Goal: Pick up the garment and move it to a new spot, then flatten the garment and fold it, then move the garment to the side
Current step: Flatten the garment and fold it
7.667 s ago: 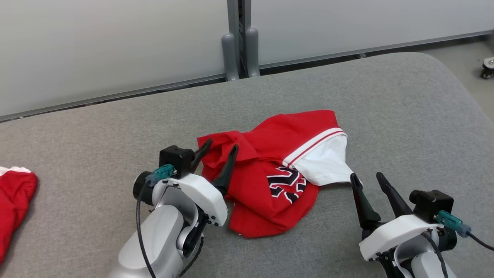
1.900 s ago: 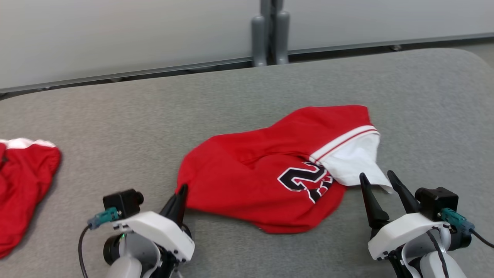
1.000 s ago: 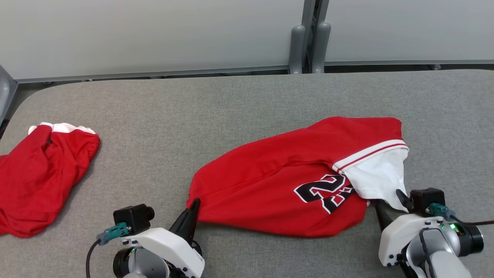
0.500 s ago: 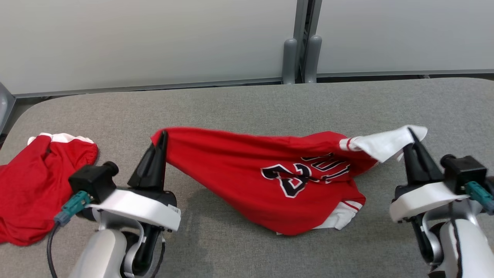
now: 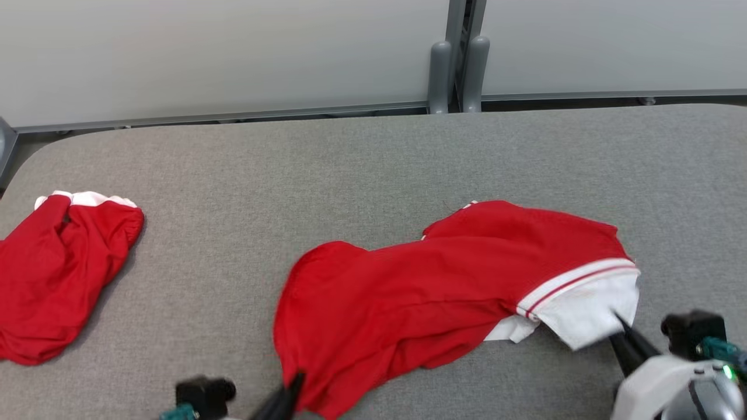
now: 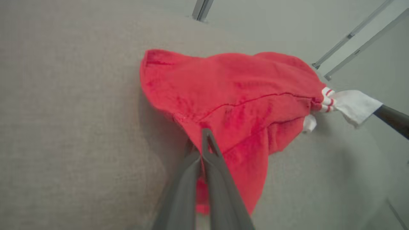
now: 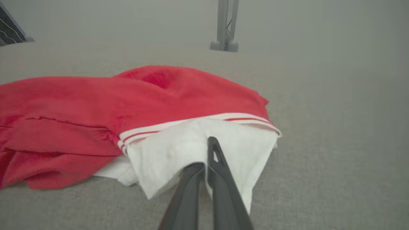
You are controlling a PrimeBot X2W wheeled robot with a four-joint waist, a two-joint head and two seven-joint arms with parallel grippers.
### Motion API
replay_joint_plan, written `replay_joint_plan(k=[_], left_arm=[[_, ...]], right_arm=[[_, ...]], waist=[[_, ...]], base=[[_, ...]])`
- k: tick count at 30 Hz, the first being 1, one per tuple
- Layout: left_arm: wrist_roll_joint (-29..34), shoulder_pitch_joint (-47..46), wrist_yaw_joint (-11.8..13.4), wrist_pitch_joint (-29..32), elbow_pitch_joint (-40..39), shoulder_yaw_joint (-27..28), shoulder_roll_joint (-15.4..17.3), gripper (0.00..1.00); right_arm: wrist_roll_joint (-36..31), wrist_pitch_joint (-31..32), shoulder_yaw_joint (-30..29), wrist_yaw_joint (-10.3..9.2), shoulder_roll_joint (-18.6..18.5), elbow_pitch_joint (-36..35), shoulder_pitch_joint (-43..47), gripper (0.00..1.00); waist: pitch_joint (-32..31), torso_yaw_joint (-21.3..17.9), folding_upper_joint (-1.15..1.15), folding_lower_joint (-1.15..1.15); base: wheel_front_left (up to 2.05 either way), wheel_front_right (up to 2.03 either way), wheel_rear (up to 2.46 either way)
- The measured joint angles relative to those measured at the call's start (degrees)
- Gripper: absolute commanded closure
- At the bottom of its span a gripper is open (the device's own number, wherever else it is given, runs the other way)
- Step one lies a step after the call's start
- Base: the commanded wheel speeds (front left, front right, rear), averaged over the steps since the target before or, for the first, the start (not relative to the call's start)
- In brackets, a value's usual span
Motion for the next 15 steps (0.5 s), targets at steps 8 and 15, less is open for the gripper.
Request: replay_joint_plan(k=[8,15], left_arm=[[-5.9,4.4,1.6,8.9,1.0,-0.1,0.7,0.00],[-9.0,4.4,3.6,9.7,-1.7,4.1,2.1,0.00]], right_arm=[[5.6,16.0,-7.5,-0.03,3.9,-0.5,6.3,0.00],[5.8,18.5,-10.1,-0.01,5.0,-6.7,7.3,0.00]], waist=[[0.8,1.6,0.00,0.00],[-0.1,1.7,0.00,0.00]], base=[[0.00,0.00,0.00],[0.00,0.00,0.00]])
